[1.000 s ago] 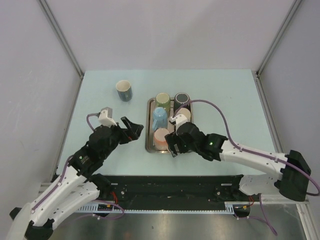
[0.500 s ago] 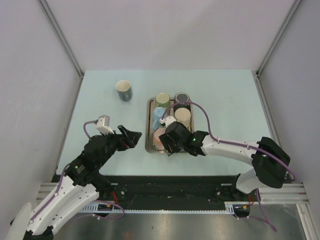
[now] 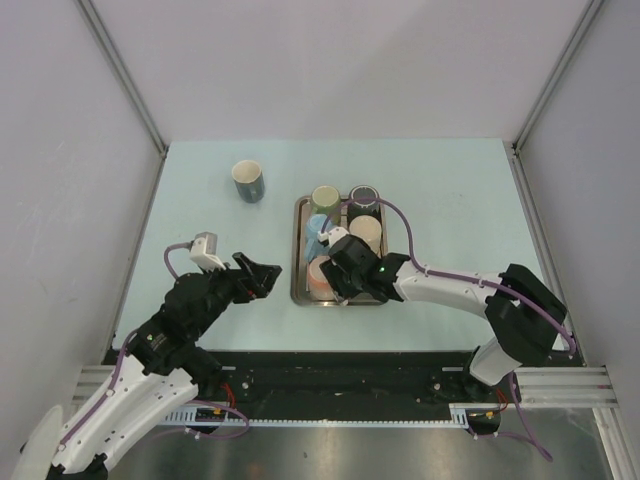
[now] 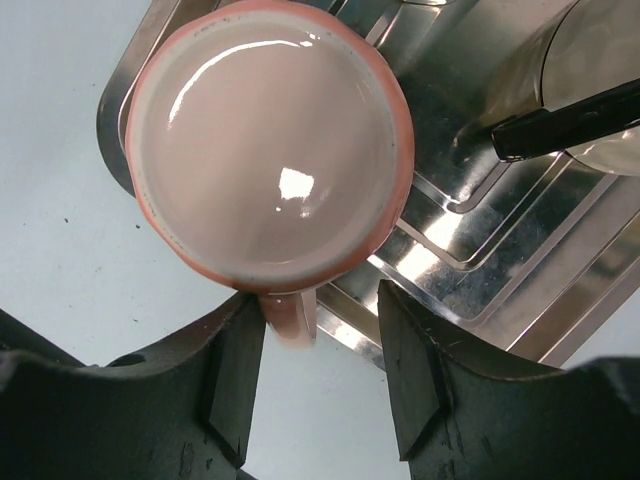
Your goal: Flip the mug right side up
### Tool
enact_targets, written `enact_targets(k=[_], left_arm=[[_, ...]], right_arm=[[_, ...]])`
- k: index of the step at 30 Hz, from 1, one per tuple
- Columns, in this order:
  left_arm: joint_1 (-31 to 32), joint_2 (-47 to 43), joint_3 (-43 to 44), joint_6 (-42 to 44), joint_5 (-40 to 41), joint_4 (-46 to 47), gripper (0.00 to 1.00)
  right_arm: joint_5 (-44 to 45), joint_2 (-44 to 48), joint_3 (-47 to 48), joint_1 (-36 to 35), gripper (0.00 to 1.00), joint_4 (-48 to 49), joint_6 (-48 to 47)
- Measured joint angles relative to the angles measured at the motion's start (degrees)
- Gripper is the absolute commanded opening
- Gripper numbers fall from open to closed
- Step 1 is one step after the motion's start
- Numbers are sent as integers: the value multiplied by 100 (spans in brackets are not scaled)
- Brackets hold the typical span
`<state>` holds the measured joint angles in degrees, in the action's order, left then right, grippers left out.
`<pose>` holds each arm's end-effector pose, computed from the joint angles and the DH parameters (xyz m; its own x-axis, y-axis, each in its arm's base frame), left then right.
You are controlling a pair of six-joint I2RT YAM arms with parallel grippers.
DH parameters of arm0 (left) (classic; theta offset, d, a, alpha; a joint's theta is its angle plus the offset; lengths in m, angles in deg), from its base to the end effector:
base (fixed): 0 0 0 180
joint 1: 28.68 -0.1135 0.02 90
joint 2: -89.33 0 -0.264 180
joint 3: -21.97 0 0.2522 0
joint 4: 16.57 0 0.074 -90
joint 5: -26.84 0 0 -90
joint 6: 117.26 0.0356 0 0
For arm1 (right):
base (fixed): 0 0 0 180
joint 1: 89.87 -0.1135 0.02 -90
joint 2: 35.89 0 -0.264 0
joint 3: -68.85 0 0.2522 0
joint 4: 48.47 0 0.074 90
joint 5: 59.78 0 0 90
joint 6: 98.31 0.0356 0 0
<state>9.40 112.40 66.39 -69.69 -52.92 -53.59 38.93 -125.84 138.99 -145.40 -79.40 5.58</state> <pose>0.0960 -0.0672 0.2793 -0.4755 -0.4709 -0.7431 0.2051 0.7621 -0.6142 0.1890 0.2658 0.2075 -0.6080 -0.4664 -0.6425 -0.6332 0.7730 0.0381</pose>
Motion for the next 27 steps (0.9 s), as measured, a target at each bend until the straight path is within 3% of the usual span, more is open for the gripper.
enact_targets(k=[8,17,23,24,25,27], left_arm=[[0,11,-2,2,-22,0,90],[0,0,-94,0,-52,-2,88],[0,0,-98,0,-101,2,88],[0,0,-98,0,-109,2,87],[0,0,-103,0,-122,4,87],[0,-7,-114,0,-142,2,87]], right_arm=[[-83,-173,66,15,51,11,-68],[-173,-247,118,13,37,35,-92],[-201,-251,120,13,15,39,-129],[-203,-251,133,11,5,55,-107],[-179,-260,140,11,1,39,-116],[-197,-269,142,11,0,42,-116]])
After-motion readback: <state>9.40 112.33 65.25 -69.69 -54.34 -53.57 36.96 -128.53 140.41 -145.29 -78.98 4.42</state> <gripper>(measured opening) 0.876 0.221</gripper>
